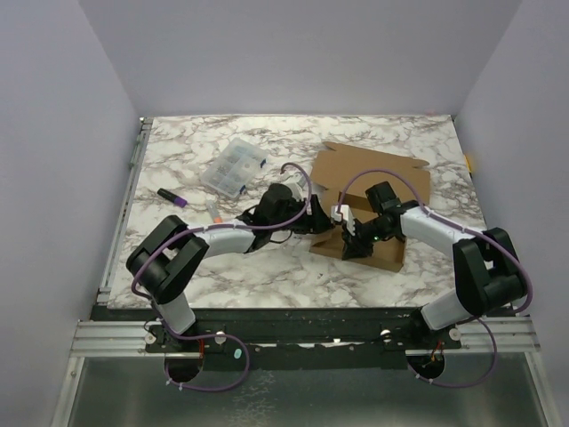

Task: Fold the paper box
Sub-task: Fold the paper box at the center of the board.

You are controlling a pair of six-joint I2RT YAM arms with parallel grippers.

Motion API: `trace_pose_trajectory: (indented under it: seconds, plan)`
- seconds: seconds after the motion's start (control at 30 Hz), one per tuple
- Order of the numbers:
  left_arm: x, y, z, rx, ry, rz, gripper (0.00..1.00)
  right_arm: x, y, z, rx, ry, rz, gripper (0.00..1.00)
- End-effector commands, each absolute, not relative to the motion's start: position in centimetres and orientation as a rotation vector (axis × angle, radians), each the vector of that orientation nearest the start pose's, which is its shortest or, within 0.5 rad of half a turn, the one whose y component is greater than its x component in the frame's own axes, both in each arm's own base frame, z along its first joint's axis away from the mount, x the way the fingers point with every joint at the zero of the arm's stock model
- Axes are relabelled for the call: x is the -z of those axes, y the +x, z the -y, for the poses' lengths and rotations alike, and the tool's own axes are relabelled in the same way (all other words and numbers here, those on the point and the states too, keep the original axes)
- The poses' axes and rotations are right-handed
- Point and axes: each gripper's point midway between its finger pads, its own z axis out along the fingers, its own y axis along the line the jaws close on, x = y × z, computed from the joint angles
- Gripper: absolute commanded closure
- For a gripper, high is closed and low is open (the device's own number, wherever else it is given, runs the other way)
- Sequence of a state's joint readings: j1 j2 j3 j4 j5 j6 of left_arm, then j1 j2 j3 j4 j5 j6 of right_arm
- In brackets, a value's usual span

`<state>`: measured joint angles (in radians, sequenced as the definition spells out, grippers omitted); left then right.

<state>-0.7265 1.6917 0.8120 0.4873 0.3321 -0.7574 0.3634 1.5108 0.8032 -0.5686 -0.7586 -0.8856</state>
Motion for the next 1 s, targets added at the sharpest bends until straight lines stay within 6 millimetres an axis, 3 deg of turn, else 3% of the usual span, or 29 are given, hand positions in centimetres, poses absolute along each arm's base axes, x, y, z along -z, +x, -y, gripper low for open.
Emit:
trace_pose_trajectory:
  seconds: [0.0,0.1,0.2,0.4,0.67,0.8,0.97]
  plan:
    - [-6.8,27.7,36.4,0.928,0.295,-2.333,0.31,-4.6,21.8,-18.3,-0.871,-1.584,-1.977,0.86]
    - [-5.9,27.5,36.1,0.808,0.326,-2.377,0.31,-6.9,22.5,-18.6,-0.965,-1.484,-1.955,0.83]
    - [-5.6,27.6,35.9,0.753,0.337,-2.382,0.31,-7.8,23.2,-17.9,-1.006,-1.408,-1.966,0.81]
    - [-6.4,28.1,35.6,0.696,0.356,-2.361,0.31,-10.3,24.1,-17.5,-1.101,-1.273,-1.947,0.76]
    - [-6.9,28.3,35.8,0.684,0.387,-2.349,0.3,-15.8,29.8,-18.6,-1.136,-0.919,-1.974,0.78]
    - [-6.8,28.3,35.9,0.685,0.391,-2.352,0.3,-16.2,31.8,-18.8,-1.142,-0.733,-2.024,0.79]
    - [-7.1,28.5,36.2,0.692,0.393,-2.345,0.29,-13.9,32.9,-19.0,-1.166,-0.652,-2.111,0.88]
